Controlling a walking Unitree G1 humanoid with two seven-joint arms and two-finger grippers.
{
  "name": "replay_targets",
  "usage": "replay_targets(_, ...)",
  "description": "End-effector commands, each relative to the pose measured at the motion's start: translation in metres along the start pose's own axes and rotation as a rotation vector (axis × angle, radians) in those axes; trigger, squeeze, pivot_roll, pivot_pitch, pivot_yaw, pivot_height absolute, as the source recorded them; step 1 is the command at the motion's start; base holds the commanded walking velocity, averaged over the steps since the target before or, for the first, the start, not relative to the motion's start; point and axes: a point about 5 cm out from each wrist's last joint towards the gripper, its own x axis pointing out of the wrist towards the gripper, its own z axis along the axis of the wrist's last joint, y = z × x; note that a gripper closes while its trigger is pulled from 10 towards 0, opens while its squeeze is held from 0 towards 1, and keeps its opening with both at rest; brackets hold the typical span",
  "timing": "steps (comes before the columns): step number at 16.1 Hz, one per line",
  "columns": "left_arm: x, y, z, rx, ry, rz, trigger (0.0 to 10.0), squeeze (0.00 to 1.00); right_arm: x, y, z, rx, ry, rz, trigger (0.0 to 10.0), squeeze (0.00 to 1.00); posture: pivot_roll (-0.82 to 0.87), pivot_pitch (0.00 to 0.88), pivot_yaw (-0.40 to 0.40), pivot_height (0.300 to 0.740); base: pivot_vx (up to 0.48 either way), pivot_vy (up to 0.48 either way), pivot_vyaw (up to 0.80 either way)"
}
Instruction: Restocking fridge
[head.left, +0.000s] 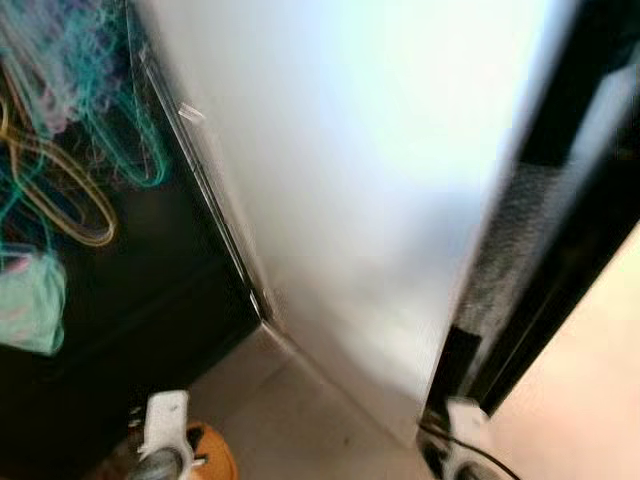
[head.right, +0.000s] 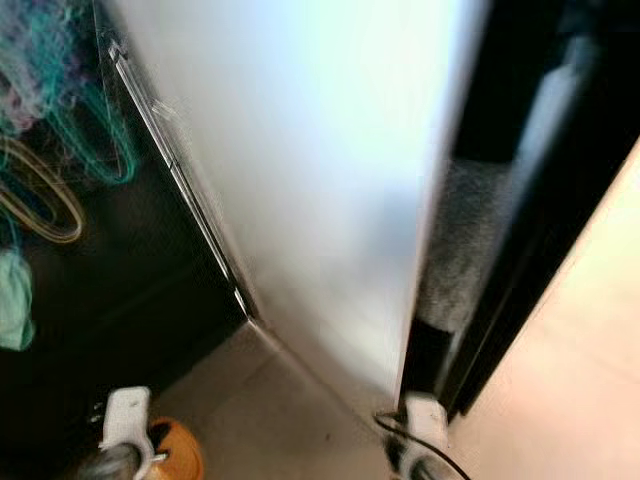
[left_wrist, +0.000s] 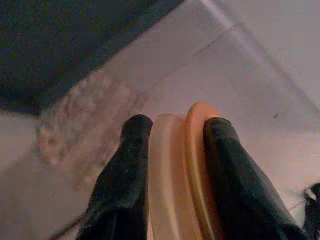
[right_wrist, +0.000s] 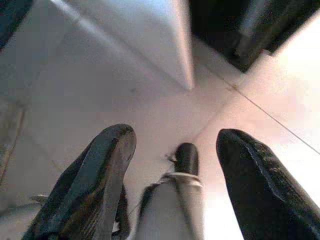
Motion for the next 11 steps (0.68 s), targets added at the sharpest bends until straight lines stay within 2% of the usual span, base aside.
replay_targets(1, -0.002, 0.009, -0.011, 0.024, 0.043, 0.017, 10.0, 0.0, 0.001, 0.009, 0.0, 0.012, -0.004, 0.018, 10.0, 0.0, -0.08, 0.034, 0.159, 0.74, 0.0, 0.0, -0.78)
replay_targets(3, -0.003, 0.008, -0.015, 0.025, 0.06, 0.01, 10.0, 0.0, 0.001, 0.011, -0.001, 0.017, -0.009, 0.016, 10.0, 0.0, -0.12, 0.027, 0.169, 0.74, 0.0, 0.0, -0.78)
replay_targets(5, -0.002, -0.004, -0.016, 0.027, 0.069, -0.012, 10.0, 0.0, 0.001, 0.003, 0.005, -0.026, -0.027, 0.003, 10.0, 0.0, -0.15, 0.021, 0.165, 0.74, 0.0, 0.0, -0.78)
replay_targets(7, -0.002, -0.012, -0.019, 0.024, 0.081, -0.03, 10.0, 0.0, 0.0, -0.009, 0.012, -0.003, -0.043, -0.036, 10.0, 0.0, -0.14, 0.019, 0.143, 0.74, 0.0, 0.0, -0.78)
replay_targets(10, -0.003, -0.008, -0.022, -0.011, 0.091, -0.005, 10.0, 0.0, -0.001, -0.016, 0.019, -0.021, -0.054, -0.035, 10.0, 0.0, -0.14, 0.018, 0.097, 0.74, 0.0, 0.0, -0.74)
replay_targets(11, -0.004, -0.006, -0.026, -0.023, 0.1, 0.01, 10.0, 0.0, -0.001, -0.017, 0.019, -0.022, -0.056, -0.037, 10.0, 0.0, -0.14, 0.017, 0.096, 0.74, 0.0, 0.0, 0.0)
